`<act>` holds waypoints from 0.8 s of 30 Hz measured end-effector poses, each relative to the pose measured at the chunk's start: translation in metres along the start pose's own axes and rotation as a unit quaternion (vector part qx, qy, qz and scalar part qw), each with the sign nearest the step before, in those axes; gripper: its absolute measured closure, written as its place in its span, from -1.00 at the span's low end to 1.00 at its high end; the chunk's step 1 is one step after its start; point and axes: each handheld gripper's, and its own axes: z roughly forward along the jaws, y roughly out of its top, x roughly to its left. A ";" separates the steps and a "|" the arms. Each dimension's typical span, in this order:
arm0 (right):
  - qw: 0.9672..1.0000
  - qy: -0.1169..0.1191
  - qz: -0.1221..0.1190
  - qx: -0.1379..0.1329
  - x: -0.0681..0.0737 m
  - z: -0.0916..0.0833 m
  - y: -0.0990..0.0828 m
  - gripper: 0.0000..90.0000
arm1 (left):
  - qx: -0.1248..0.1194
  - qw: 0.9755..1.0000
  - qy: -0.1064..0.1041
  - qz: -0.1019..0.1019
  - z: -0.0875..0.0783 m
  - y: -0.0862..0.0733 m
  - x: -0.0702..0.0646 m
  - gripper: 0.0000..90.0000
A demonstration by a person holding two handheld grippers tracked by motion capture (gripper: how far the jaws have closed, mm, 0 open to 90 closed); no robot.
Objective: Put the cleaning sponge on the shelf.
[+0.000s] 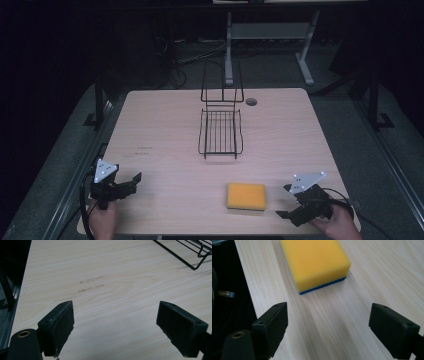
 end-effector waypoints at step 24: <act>0.998 0.030 -0.049 0.011 0.008 0.012 0.040 -0.66 | 0.000 1.000 -0.001 0.000 0.001 0.000 0.000 -0.69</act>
